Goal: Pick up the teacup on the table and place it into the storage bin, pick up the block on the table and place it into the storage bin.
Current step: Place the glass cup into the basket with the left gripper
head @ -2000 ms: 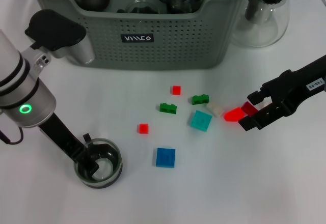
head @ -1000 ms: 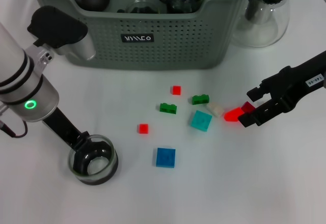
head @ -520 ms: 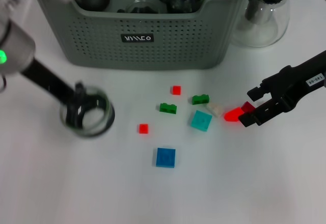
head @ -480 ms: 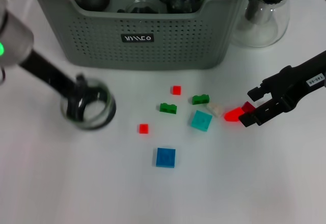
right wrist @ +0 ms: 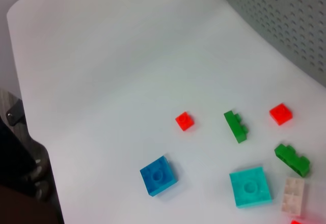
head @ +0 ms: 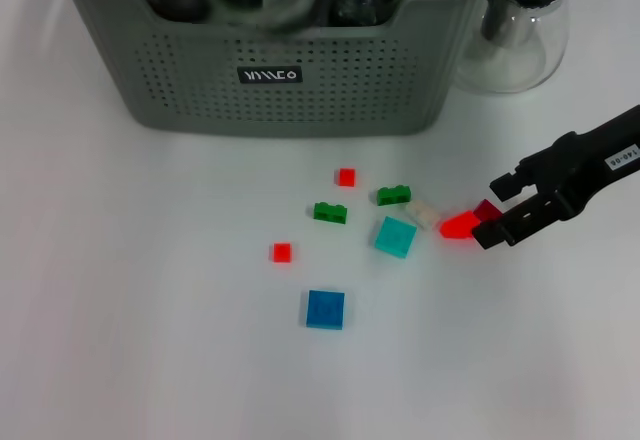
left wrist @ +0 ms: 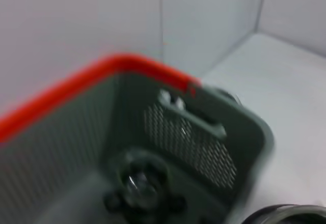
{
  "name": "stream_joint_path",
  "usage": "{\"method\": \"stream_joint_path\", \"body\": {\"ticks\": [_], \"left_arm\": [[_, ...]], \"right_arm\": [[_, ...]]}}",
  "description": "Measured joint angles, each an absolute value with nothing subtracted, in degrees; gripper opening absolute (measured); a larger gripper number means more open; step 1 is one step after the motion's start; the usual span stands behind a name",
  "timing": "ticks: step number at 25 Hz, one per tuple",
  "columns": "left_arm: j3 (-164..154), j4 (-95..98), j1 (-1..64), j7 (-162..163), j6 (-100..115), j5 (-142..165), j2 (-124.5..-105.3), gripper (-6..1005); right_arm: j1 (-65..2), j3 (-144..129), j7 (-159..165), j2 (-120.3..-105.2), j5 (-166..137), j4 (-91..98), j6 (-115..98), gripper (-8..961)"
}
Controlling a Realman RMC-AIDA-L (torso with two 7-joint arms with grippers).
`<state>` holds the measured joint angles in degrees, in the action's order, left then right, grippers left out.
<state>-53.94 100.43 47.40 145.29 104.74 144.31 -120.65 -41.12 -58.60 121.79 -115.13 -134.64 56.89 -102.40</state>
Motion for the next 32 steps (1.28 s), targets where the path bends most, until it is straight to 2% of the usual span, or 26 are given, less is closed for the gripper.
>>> {"method": "stream_joint_path", "body": {"ticks": [1, 8, 12, 15, 25, 32], "left_arm": [[-53.9, 100.4, 47.4, 145.3, 104.7, 144.3, -120.65, 53], [-53.8, 71.1, 56.8, 145.0, 88.2, 146.3, -112.81, 52], [-54.2, 57.2, 60.1, 144.8, 79.0, 148.2, -110.38, 51], [-54.4, 50.6, 61.7, 145.0, 72.8, 151.7, -110.65, 51], [-54.8, 39.1, 65.0, 146.6, 59.1, 162.5, -114.80, 54], [-55.0, 38.3, 65.0, 146.7, 58.2, 163.6, -115.85, 57]], "right_arm": [[-41.1, -58.6, 121.9, -115.12, -134.6, 56.9, -102.4, 928], [-41.5, -58.4, 123.3, -114.86, -134.6, 56.8, -102.4, 928], [-41.6, -58.4, 123.4, -114.75, -134.6, 56.8, -102.4, 928], [-41.6, -58.5, 123.4, -114.72, -134.7, 56.7, -102.3, 928], [-42.7, -58.8, 123.8, -115.02, -136.3, 56.4, -102.0, 928], [-43.4, -58.5, 123.2, -115.29, -137.4, 54.9, -101.5, 922]]}}
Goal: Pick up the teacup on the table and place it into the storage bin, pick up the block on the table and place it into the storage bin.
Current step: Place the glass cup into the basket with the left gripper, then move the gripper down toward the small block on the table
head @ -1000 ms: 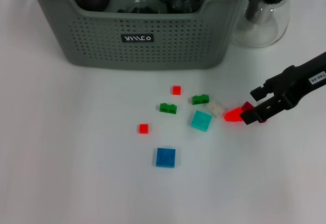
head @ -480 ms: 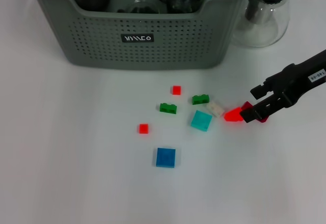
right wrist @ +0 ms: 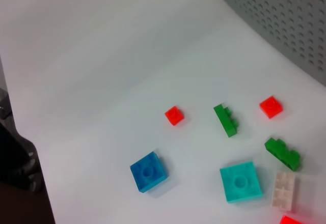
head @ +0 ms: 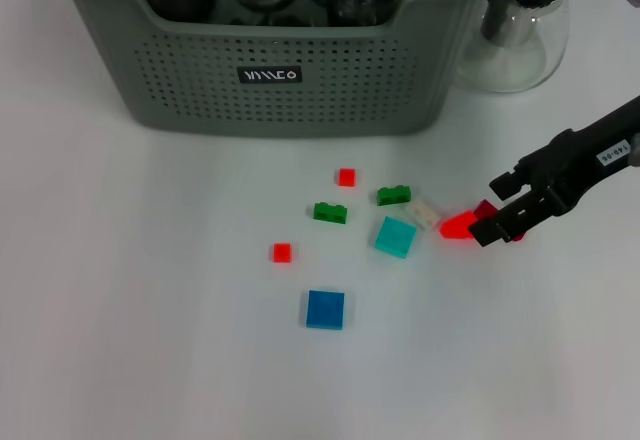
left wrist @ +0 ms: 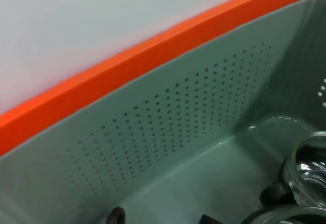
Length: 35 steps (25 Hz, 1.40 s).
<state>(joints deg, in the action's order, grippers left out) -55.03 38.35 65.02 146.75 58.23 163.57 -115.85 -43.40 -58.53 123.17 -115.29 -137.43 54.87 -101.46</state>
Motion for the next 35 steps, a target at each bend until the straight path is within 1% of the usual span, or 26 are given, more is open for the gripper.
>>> {"method": "stream_joint_path", "body": {"ticks": [10, 18, 29, 35], "left_arm": [[-57.4, 37.9, 64.8, 146.6, 57.8, 163.6, -117.27, 61], [-58.6, 38.0, 64.8, 146.4, 57.7, 163.7, -117.52, 64], [-58.5, 40.6, 64.1, 146.2, 58.4, 163.7, -117.70, 373], [-56.0, 56.1, 60.3, 148.0, 65.8, 162.9, -117.76, 458]], "right_arm": [[-43.8, -58.7, 122.8, -115.30, -137.5, 54.5, -101.3, 921], [-43.8, -58.9, 122.8, -115.23, -137.5, 54.5, -101.4, 915], [-43.8, -58.9, 122.8, -115.22, -137.5, 54.5, -101.3, 912], [-43.8, -58.7, 122.7, -114.80, -137.5, 54.5, -101.5, 912]]}}
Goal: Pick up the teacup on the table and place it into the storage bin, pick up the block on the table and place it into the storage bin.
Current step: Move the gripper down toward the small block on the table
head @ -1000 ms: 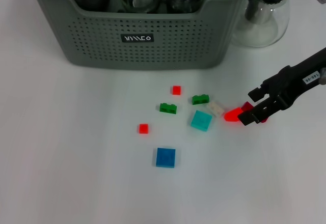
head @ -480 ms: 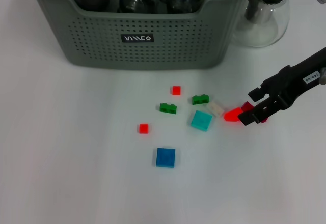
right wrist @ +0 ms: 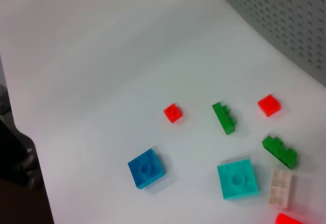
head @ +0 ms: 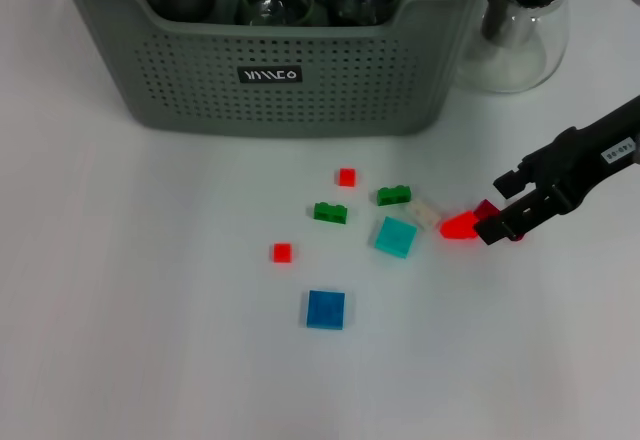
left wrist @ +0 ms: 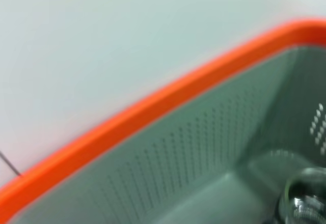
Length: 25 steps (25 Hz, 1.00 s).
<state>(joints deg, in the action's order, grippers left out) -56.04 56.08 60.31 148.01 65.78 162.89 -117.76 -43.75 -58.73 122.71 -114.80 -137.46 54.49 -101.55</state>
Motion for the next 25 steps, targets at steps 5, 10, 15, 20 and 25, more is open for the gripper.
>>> {"method": "stream_joint_path", "body": {"ticks": [5, 10, 15, 20, 25], "left_arm": [[-48.7, 70.9, 55.0, 143.5, 77.1, 150.6, -117.74, 529], [-44.1, 74.3, 45.4, 129.4, 94.7, 122.1, -117.47, 724], [-45.2, 73.8, 34.6, 113.8, 107.5, 111.8, -121.31, 783], [-45.9, 67.1, 28.3, 98.6, 112.0, 113.2, -123.48, 781], [-45.8, 60.1, 25.9, 87.1, 111.1, 115.8, -124.27, 779]], "right_arm": [[-43.7, -58.5, 122.6, -114.15, -137.5, 54.8, -101.8, 912], [-43.4, -58.6, 122.0, -113.23, -137.6, 54.9, -101.8, 912], [-43.2, -58.4, 121.5, -112.66, -139.0, 54.6, -101.3, 911], [-43.2, -58.2, 121.1, -112.88, -143.4, 54.5, -100.1, 911], [-43.3, -58.1, 121.1, -113.12, -146.9, 54.5, -98.9, 911]]}}
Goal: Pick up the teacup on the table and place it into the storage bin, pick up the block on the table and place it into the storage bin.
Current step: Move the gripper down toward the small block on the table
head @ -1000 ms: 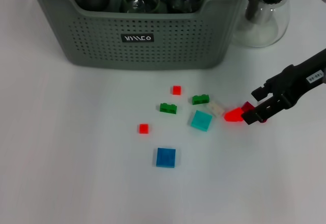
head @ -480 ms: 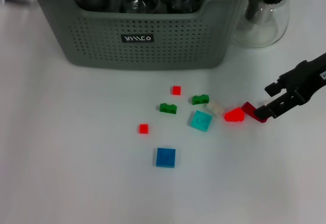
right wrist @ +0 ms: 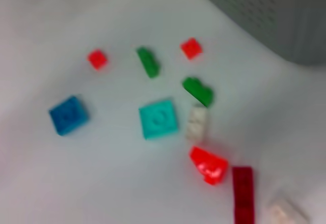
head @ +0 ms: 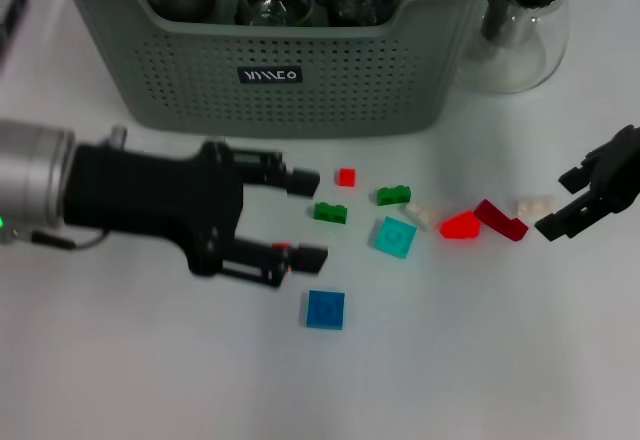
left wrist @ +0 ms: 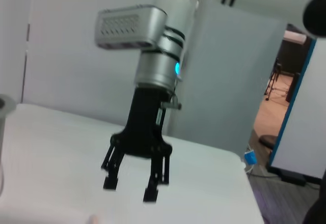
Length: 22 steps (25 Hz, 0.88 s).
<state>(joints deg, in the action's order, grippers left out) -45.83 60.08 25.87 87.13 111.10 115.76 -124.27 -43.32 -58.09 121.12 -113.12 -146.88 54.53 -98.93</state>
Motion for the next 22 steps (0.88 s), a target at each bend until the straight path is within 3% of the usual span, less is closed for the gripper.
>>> {"method": "stream_joint_path", "body": {"ticks": [9, 22], "left_arm": [[-45.8, 52.0, 24.7, 74.6, 106.8, 118.7, -124.62, 777], [-45.9, 49.0, 24.9, 69.8, 102.3, 120.3, -124.50, 775]], "right_arm": [[-45.0, -59.0, 120.6, -114.49, -151.7, 54.5, -96.0, 912], [-48.0, -64.0, 118.0, -117.85, -157.6, 53.8, -90.1, 911]]}}
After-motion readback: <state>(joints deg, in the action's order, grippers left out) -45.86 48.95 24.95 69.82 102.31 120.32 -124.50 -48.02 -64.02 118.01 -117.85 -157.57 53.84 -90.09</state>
